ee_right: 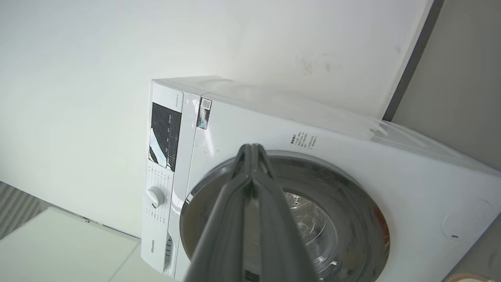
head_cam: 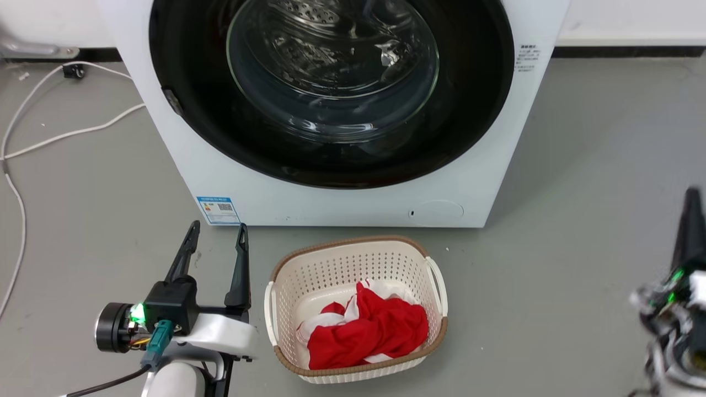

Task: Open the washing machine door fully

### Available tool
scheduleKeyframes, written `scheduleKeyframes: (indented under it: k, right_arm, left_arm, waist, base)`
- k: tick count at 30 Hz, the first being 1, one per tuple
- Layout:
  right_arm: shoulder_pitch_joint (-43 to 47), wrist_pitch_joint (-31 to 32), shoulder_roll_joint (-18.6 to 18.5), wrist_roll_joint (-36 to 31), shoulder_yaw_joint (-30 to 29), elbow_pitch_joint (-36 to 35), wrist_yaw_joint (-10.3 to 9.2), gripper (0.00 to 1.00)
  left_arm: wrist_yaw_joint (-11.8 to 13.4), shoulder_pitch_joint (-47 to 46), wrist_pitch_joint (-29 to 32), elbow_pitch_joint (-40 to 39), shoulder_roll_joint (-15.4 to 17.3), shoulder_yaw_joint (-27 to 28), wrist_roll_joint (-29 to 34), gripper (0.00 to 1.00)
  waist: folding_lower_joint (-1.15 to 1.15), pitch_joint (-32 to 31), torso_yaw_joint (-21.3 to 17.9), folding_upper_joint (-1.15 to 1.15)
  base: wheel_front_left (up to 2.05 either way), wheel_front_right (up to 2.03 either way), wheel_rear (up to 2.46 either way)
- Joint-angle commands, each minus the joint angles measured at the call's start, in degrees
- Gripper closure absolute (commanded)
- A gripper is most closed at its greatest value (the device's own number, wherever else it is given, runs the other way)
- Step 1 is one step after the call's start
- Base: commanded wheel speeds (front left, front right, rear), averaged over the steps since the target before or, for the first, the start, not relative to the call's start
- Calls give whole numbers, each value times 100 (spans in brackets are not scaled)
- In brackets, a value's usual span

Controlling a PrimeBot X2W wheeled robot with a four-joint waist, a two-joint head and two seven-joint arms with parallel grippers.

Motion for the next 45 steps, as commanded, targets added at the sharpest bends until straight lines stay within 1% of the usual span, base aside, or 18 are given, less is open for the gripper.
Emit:
scheduleKeyframes:
  k: [1, 3, 6, 11, 12, 15, 19, 22, 27, 31, 39, 45]
  right_arm:
    - [-213, 65, -30, 99, -91, 49, 0, 100]
    - [-606, 254, -46, 450, -247, 190, 0, 100]
    - [-1291, 532, -216, 819, -409, 546, 0, 100]
    - [-2458, 976, -736, 921, -385, 1262, 0, 100]
    - [-3173, 1272, -1136, 849, -306, 1787, 0, 100]
    - [-3862, 1548, -1509, 599, -120, 2388, 0, 100]
    - [-4797, 2003, -1878, 144, 243, 3266, -1, 100]
    - [-5457, 2399, -2026, -245, 557, 3859, 0, 100]
    - [-6349, 2958, -1990, -814, 954, 4760, 0, 100]
    - [-6889, 3384, -1867, -1210, 1256, 5246, 0, 100]
    - [-7574, 3657, -1627, -1649, 1487, 5811, 0, 100]
    - [-7844, 3797, -1509, -1837, 1606, 5958, -1, 100]
  left_arm:
    - [34, -79, -13, -34, -8, 17, -3, 0]
    - [34, -142, -13, -69, -13, 32, 1, 0]
    - [17, -212, -13, -100, -6, 48, 27, 0]
    - [2, -391, -13, -170, -14, 26, 64, 0]
    - [5, -495, -13, -213, -34, -4, 69, 0]
    - [14, -583, -13, -244, -53, -36, 78, 0]
    - [16, -669, -13, -293, -65, -66, 80, 0]
    - [15, -735, -13, -336, -74, -88, 84, 0]
    - [42, -833, -13, -378, -90, -84, 61, 0]
    - [40, -874, -13, -416, -96, -90, 81, 0]
    - [20, -1045, -13, -525, -97, -141, 151, 0]
    - [63, -1148, -13, -651, -105, -154, 163, 0]
  waist:
    - [0, 80, -35, 0]
    - [0, 185, -54, 0]
    - [0, 345, -83, 0]
    - [0, 616, -53, 0]
    - [0, 763, -1, 0]
    - [0, 888, 53, 0]
    - [0, 1053, 103, 0]
    - [0, 1174, 137, 0]
    - [0, 1343, 185, 0]
    - [0, 1478, 220, 0]
    - [0, 1814, 288, 0]
    - [0, 2087, 326, 0]
  base:
    - [0, 0, 0]
    - [0, 0, 0]
    - [0, 0, 0]
    - [0, 0, 0]
    - [0, 0, 0]
    - [0, 0, 0]
    - [0, 0, 0]
    - [0, 0, 0]
    - [0, 0, 0]
    - [0, 0, 0]
    - [0, 0, 0]
    - [0, 0, 0]
